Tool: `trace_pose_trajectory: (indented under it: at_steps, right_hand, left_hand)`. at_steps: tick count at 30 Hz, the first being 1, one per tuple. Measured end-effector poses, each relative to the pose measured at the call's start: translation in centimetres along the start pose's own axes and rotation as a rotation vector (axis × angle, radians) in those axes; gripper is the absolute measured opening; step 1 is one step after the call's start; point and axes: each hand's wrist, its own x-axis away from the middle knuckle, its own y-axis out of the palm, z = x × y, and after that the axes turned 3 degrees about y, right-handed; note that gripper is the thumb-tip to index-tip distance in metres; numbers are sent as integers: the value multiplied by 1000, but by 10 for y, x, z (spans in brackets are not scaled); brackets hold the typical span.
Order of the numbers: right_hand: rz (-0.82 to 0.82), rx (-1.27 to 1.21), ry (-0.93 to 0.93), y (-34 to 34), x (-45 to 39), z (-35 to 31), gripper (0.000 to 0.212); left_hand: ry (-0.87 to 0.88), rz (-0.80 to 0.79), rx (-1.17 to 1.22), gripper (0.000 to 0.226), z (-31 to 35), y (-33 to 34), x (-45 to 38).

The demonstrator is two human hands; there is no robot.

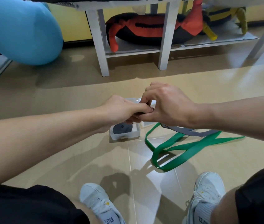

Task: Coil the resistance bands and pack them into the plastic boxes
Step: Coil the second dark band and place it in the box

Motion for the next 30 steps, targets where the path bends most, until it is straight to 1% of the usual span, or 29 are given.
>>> trace_pose_trajectory:
  at_steps: [2, 4, 6, 9, 11, 12, 13, 16, 17, 19, 21, 22, 25, 27, 30]
  right_hand:
    - [23, -69, 11, -2, -1, 1, 22]
    - [19, -150, -4, -4, -3, 2, 23]
    - [26, -198, -28, -7, -4, 3, 29]
    - [59, -204, -55, -9, -5, 1, 34]
    - [60, -192, -72, -9, -6, 0, 30]
    - [45, -179, -69, -9, -6, 1, 28]
    - [23, -165, -56, -9, -5, 2, 26]
    - [-36, -81, -26, -8, -3, 8, 37]
    - [-47, -42, -25, -7, -2, 9, 40]
    - [-55, 15, -43, -5, 0, 7, 37]
    - [-33, 38, -61, -5, 2, 4, 30]
    - [-17, 37, -54, -6, 2, 3, 29]
    - [28, -36, -21, -10, 0, 3, 35]
    - [55, -93, -22, -12, -2, 3, 39]
    - [80, -156, -2, -14, -2, 5, 39]
  left_hand:
    - [-5, -54, 103, 30, 0, -7, -2]
    - [-8, -167, 248, 33, -3, -15, -2]
    - [3, -298, 368, 36, -7, -20, -3]
    - [-4, -423, 515, 40, -12, -24, -2]
    - [-35, -463, 573, 45, -12, -25, -2]
    - [-61, -469, 561, 45, -11, -23, -2]
    - [-83, -458, 493, 44, -8, -21, -2]
    - [-123, -320, 111, 44, -2, -12, 0]
    - [-126, -270, 38, 45, -1, -10, 1]
    - [-108, -193, -21, 47, -1, -4, 3]
    - [-83, -151, -14, 45, -1, 1, 5]
    - [-69, -130, 2, 44, 0, 2, 6]
    - [-39, -95, 109, 41, 1, 0, 5]
    - [-25, -122, 211, 38, 2, -6, 5]
    - [4, -193, 411, 47, -2, -17, 5]
